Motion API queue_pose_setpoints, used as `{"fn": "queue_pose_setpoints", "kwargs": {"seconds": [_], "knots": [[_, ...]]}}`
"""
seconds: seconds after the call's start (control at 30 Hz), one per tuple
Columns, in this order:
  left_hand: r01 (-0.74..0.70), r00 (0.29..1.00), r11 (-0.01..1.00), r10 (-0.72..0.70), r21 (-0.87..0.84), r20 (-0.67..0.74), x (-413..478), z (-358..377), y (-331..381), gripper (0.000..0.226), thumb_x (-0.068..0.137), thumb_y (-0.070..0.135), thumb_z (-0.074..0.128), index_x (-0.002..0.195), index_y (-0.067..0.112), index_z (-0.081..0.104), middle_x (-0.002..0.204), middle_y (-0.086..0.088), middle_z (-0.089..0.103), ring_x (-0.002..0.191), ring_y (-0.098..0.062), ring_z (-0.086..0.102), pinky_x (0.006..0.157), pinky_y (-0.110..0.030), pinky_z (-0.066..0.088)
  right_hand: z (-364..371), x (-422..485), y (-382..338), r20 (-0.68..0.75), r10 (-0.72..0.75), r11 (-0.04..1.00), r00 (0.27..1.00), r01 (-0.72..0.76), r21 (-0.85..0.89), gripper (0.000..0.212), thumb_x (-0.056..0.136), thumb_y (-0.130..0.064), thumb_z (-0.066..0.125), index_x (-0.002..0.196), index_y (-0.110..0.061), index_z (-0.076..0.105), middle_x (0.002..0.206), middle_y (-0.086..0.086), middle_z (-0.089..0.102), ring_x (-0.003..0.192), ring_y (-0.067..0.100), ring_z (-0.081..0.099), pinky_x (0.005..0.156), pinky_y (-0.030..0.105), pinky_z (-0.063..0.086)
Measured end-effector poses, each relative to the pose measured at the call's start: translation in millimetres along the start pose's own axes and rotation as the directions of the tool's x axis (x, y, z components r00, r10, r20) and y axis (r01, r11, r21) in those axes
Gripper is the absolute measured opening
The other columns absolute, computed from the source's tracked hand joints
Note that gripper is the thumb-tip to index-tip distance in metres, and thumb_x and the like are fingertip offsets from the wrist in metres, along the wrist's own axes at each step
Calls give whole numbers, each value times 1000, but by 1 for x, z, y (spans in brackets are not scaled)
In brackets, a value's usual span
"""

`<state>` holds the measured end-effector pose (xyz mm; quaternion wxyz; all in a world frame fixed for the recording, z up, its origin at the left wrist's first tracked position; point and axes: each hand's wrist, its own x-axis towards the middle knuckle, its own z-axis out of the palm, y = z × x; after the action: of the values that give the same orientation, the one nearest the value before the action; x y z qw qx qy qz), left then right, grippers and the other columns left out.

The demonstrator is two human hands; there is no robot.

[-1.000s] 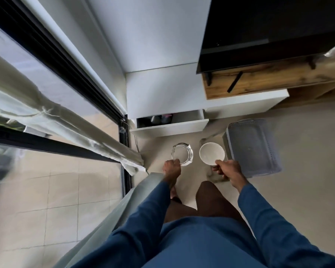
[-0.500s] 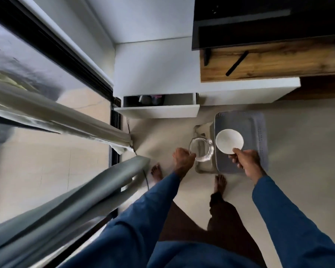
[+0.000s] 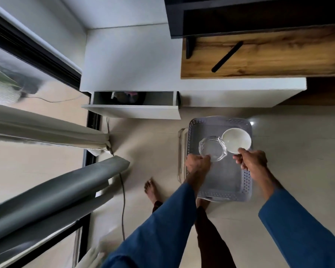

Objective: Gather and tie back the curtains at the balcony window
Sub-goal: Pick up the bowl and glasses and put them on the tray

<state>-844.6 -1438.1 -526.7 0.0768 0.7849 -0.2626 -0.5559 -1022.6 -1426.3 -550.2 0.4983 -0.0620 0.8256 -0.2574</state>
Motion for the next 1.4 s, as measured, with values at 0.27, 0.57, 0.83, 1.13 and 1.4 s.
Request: {"fn": "queue_pose_setpoints", "kwargs": {"seconds": [0.27, 0.57, 0.83, 1.13, 1.4], "knots": [[68, 994, 984, -80, -163, -71, 63, 48, 17, 32, 82, 35, 75, 84, 3, 73, 78, -8, 75, 71, -18, 73, 44, -15, 45, 5, 49, 1, -41, -14, 1000, 999, 13, -25, 22, 95, -15, 63, 96, 6, 70, 81, 20, 74, 46, 14, 55, 31, 18, 34], [140, 978, 965, -170, -222, -122, 84, 47, 36, 21, 89, 19, 69, 98, 1, 67, 81, -8, 68, 63, -14, 65, 37, -17, 46, 13, 56, 5, -29, 2, 1000, 1000, -1, 12, 19, 95, -14, 62, 88, 3, 68, 69, 13, 71, 40, 12, 57, 32, 21, 38], [134, 978, 974, -159, -183, -131, 93, 42, 35, 28, 84, 21, 67, 105, 1, 69, 96, -12, 75, 86, -27, 73, 49, -23, 52, 34, 64, -3, -35, 63, 996, 997, -60, 64, 21, 91, -7, 55, 103, 4, 68, 72, 14, 74, 44, 14, 62, 43, 22, 45], [9, 996, 998, -4, 58, -90, 75, 44, 34, 29, 86, 14, 66, 111, 1, 67, 110, -12, 71, 100, -28, 68, 80, -32, 56, 45, 62, 9, -36, 119, 947, 992, -102, 306, 26, 98, -19, 60, 111, 3, 66, 72, 10, 69, 45, 7, 63, 44, 20, 53], [-144, 990, 938, 138, 316, 42, 44, 22, 17, 14, 79, 8, 58, 66, 5, 53, 63, -4, 50, 55, -18, 47, 46, -26, 36, 58, 11, 25, -28, 156, 939, 987, -140, 314, 45, 103, -35, 49, 105, 5, 68, 77, 11, 67, 60, 16, 58, 51, 25, 44]]}}
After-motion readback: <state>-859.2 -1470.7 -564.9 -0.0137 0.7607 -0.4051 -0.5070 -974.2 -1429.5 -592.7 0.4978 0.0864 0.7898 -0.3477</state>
